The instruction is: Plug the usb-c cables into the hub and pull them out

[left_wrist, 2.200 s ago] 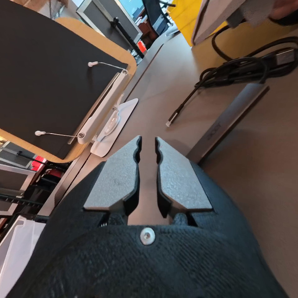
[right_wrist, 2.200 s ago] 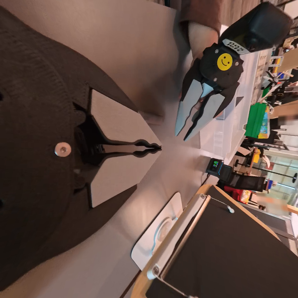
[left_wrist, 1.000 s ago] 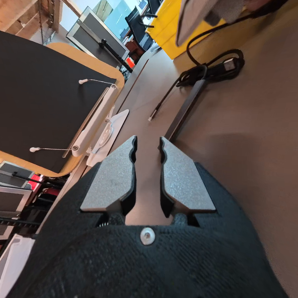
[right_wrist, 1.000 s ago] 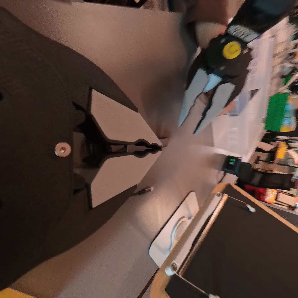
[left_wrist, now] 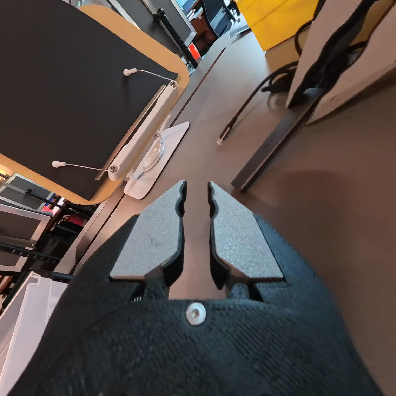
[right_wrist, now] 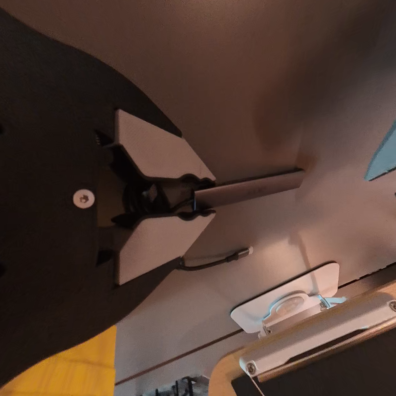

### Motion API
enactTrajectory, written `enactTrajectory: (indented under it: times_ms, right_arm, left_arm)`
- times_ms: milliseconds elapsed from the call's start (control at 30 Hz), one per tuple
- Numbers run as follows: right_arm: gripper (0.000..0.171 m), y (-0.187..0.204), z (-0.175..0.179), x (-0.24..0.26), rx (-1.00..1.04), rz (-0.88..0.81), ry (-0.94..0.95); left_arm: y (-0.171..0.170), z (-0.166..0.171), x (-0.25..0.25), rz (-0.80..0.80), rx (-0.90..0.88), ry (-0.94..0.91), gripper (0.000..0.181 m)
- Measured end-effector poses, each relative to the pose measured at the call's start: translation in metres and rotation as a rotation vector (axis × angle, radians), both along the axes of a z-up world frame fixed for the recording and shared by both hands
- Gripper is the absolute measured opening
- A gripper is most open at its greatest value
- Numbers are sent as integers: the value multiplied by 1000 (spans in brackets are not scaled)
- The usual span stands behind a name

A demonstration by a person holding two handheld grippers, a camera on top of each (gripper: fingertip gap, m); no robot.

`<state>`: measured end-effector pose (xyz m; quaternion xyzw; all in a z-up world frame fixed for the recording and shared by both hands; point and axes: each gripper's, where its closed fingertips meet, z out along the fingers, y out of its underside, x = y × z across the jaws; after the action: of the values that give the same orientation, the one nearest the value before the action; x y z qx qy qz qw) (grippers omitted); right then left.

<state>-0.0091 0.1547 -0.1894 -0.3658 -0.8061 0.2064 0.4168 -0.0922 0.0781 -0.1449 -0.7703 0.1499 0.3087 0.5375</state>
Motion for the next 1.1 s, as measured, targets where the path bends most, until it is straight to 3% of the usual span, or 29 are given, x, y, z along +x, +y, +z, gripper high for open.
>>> enactTrajectory:
  times_ms: [33,167,367,533,700,833,1000,1100]
  right_arm:
    - [19,-2,3,1,-3,13,12]
    - [8,2,27,1,-42,1,114]
    - [7,-1,58,6,-152,66,246]
    - [7,-23,78,16,-163,220,353]
    - [6,-51,99,32,-144,430,499]
    - [6,-56,104,40,-211,485,495]
    - [6,-77,100,52,-275,613,452]
    - [8,-75,99,51,-306,604,429]
  left_arm:
    - [0,0,1,-6,-2,5,17]
    - [1,-2,8,-38,-11,45,24]
    - [4,-5,25,-111,-19,96,31]
    - [2,19,50,-243,123,-45,34]
    - [-1,29,51,-269,179,-116,38]
    - [-3,35,56,-309,211,-186,41]
    - [-12,43,88,-494,225,-261,25]
    - [-13,42,91,-505,218,-203,16]
